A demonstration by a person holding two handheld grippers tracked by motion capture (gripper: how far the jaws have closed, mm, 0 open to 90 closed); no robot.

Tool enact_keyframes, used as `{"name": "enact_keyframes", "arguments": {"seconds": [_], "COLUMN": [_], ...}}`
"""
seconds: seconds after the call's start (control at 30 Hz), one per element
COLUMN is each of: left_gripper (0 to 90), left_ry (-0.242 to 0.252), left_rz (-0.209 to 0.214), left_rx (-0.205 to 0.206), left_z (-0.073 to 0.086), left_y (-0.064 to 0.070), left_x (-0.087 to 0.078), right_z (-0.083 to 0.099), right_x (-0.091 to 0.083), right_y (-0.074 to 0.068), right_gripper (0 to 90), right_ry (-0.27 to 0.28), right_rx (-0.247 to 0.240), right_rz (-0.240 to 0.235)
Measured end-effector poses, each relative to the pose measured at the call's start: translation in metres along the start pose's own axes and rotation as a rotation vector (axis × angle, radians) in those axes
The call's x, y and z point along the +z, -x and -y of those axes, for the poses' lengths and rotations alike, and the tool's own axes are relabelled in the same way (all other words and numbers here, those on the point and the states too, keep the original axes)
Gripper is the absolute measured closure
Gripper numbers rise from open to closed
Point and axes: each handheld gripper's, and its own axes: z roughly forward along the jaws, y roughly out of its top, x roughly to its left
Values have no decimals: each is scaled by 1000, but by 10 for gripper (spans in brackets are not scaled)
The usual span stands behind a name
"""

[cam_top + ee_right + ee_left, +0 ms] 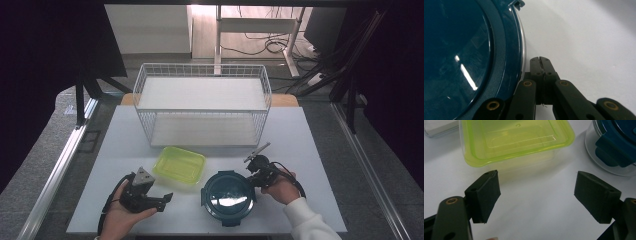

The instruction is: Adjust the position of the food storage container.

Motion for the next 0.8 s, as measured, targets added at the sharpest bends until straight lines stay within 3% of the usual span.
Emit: {"name": "enact_keyframes", "arguments": {"seconds": [0.3,0.37,0.43,0.67,0.73,0.8], "left_gripper": [201,202,204,207,207,214], "left_ry": [0,13,25,39,48,43], "left_rz": [2,4,7,11,6,-39], "left_rx": [-7,-22,-31,-56,-62,-40], "left_z": [0,0,0,-1,-2,-3], "left_y": [0,-1,-2,-2,1,5], "left_x": [0,-1,-3,-4,-5,-6], "right_z": [4,5,9,35,43,51], "right_x": [0,-6,-16,-54,-62,-68], "right_y": [-1,0,3,2,0,-3], "right_gripper": [894,894,894,889,805,605], "right_ry": [17,38,83,288,339,386], "right_rx": [-32,-43,-21,59,77,98], "right_rz": [14,46,84,74,75,76]}}
